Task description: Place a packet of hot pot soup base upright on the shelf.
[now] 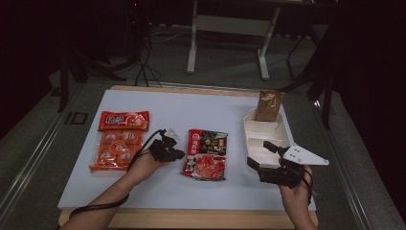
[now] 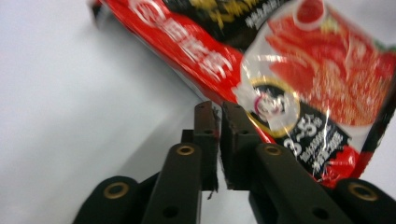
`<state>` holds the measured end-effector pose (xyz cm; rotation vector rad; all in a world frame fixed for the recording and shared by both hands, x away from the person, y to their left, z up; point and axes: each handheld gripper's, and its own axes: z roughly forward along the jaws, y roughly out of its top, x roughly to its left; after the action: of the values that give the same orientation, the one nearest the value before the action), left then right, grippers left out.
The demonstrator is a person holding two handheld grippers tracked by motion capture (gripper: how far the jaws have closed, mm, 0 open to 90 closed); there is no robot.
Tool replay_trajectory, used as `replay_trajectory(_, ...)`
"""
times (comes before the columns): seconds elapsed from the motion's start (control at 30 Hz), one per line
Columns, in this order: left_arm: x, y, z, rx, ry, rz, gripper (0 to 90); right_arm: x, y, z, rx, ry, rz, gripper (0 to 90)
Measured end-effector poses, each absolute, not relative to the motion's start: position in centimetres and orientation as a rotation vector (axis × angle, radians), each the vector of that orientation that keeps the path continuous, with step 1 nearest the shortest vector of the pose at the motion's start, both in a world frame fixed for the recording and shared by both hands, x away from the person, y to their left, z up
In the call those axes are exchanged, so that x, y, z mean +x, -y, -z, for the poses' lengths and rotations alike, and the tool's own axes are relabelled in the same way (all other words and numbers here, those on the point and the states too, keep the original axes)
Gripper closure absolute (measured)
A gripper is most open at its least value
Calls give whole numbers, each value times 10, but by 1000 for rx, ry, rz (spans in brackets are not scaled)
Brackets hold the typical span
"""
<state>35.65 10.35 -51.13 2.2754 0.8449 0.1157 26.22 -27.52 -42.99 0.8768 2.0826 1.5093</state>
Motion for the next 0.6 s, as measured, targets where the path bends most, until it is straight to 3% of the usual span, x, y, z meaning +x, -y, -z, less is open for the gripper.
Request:
replay_trajectory(0.2,366,-108,491,2180,-880,-152,650,261,274,430,845,-2092,-1472,141)
replay_trajectory(0.6,394,-104,484,2120,-932,-174,475,259,271,430,847,-2091,-1492,106)
